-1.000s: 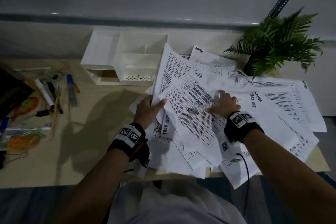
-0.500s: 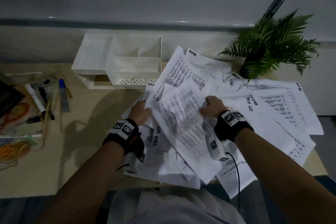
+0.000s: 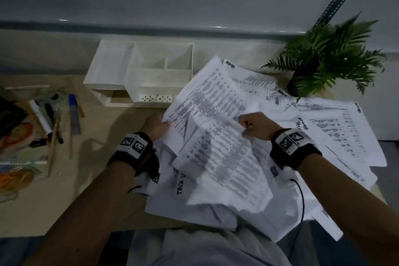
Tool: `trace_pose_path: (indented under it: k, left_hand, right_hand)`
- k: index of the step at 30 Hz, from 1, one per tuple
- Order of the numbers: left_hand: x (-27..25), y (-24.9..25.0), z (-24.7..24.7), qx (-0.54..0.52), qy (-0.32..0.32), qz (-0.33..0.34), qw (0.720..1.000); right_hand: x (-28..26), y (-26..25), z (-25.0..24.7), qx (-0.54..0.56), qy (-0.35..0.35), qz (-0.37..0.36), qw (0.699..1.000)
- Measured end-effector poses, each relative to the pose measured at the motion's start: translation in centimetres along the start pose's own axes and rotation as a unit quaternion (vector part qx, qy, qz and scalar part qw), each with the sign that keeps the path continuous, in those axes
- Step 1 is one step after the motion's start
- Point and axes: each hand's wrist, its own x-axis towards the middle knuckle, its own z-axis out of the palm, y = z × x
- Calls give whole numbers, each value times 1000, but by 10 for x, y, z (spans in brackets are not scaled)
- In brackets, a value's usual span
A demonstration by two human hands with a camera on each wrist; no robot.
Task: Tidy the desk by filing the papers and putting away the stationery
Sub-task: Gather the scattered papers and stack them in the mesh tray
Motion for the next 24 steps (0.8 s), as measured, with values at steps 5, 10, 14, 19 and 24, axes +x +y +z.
trace_pose_path:
  k: [5, 10, 14, 19, 24]
  left_hand:
    - [-10, -7, 0, 37, -169, -22, 985]
    - [-14, -11, 5, 194, -267, -49, 943]
    - [-8, -7, 15, -109, -78, -72, 988]
    - [-14, 4, 38, 56, -7, -148, 987]
    - [-12, -9, 42, 82, 46, -105, 990]
  right_hand:
    - [-12, 31, -24, 240, 238, 99, 936]
    - [-14, 40, -3, 225, 279, 207, 910]
    - [-22, 4, 17, 259, 191, 257, 911]
    - [-12, -47, 58, 110, 53, 232, 965]
    - [-10, -20, 34, 3, 57, 209, 976]
